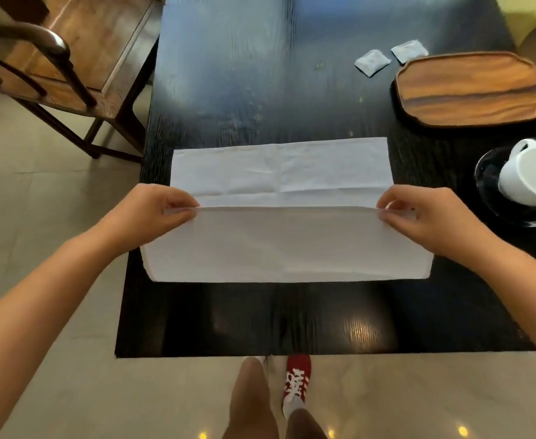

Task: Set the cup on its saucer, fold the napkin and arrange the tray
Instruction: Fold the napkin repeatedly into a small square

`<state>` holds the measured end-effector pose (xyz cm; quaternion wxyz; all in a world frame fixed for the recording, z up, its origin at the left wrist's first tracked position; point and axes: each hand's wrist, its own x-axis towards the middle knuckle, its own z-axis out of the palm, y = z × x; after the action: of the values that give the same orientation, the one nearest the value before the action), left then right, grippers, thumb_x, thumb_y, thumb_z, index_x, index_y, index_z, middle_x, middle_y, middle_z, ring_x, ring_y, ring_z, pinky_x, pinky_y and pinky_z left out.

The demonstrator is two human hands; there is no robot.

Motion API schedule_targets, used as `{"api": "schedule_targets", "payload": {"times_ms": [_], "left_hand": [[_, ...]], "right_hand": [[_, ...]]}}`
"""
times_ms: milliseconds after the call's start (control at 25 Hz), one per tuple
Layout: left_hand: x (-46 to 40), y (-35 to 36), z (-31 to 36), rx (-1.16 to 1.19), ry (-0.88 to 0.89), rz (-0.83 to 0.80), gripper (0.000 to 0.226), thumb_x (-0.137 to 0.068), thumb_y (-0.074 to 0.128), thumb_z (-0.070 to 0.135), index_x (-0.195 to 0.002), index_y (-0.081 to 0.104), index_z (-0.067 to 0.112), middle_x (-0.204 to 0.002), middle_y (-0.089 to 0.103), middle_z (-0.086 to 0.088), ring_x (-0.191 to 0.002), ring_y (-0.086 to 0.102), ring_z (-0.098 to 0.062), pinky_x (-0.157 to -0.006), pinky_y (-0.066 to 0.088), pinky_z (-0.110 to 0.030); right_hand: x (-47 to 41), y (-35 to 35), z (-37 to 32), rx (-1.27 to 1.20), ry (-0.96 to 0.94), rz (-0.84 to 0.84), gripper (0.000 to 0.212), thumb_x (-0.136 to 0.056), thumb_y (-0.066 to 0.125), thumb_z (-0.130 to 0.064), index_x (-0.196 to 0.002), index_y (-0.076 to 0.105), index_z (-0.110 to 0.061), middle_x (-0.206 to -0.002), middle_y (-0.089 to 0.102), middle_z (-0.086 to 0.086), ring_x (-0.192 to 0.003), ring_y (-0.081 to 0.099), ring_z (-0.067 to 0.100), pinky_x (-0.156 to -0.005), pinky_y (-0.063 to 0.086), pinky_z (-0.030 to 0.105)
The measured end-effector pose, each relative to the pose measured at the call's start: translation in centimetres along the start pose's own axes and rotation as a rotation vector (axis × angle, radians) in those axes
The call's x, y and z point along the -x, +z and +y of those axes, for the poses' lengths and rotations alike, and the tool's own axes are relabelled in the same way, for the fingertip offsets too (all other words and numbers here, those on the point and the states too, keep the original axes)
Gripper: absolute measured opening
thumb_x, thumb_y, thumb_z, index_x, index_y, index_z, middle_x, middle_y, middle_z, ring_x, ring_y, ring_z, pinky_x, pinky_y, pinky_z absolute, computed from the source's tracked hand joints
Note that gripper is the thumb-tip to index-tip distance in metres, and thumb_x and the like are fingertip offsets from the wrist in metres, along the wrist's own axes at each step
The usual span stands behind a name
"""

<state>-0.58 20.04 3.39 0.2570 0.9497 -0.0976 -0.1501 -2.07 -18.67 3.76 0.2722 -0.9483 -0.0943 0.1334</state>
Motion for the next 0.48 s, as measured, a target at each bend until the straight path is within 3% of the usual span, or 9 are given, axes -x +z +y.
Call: {"api": "schedule_targets", "payload": {"times_ms": [120,200,320,400,480], "left_hand": [[-4.9,-0.4,-1.0,-0.026,0.021,0.056,0.017,-0.085,0.064,0.011,-0.100,0.070,0.007,-0.090,0.065,-0.002,-0.083,0.057,-0.013,-0.080,0.040,-0.024],[-8.1,0.0,-2.3,-0.046,0.037,0.064,0.015,-0.084,0.064,0.010,-0.096,0.071,0.006,-0.094,0.067,-0.007,-0.085,0.058,-0.015,-0.081,0.041,-0.026],[-12.0,1.2,-4.6,-0.100,0.066,0.009,0.008,-0.083,0.067,0.013,-0.087,0.073,0.011,-0.126,0.058,-0.011,-0.119,0.051,-0.027,-0.100,0.039,-0.039],[-13.9,1.9,-5.6,-0.113,0.016,-0.073,0.007,-0.083,0.067,0.016,-0.086,0.073,0.014,-0.142,0.044,-0.008,-0.134,0.035,-0.025,-0.109,0.028,-0.045],[-15.0,2.2,-6.1,-0.114,-0.005,-0.083,0.008,-0.084,0.066,0.015,-0.086,0.073,0.014,-0.135,0.050,-0.008,-0.128,0.041,-0.024,-0.105,0.031,-0.040]], "right_hand": [[-5.9,-0.3,1.2,0.089,-0.003,0.012,0.005,-0.082,0.065,-0.014,-0.086,0.066,-0.010,-0.091,0.067,0.006,-0.089,0.060,0.023,-0.079,0.050,0.042],[-9.6,0.4,2.4,0.199,-0.009,0.007,0.003,-0.079,0.068,-0.013,-0.080,0.068,-0.010,-0.106,0.065,0.012,-0.107,0.052,0.028,-0.087,0.045,0.047],[-13.7,1.5,3.9,0.297,0.025,-0.072,0.004,-0.076,0.071,-0.013,-0.074,0.069,-0.012,-0.132,0.052,0.014,-0.131,0.033,0.031,-0.100,0.035,0.056],[-15.2,2.0,4.3,0.309,0.046,-0.111,0.003,-0.077,0.069,-0.013,-0.075,0.069,-0.012,-0.131,0.053,0.012,-0.130,0.036,0.028,-0.100,0.035,0.055],[-16.1,2.3,4.6,0.286,0.064,-0.090,0.002,-0.078,0.068,-0.013,-0.076,0.069,-0.013,-0.123,0.058,0.010,-0.120,0.046,0.027,-0.097,0.038,0.054]]}}
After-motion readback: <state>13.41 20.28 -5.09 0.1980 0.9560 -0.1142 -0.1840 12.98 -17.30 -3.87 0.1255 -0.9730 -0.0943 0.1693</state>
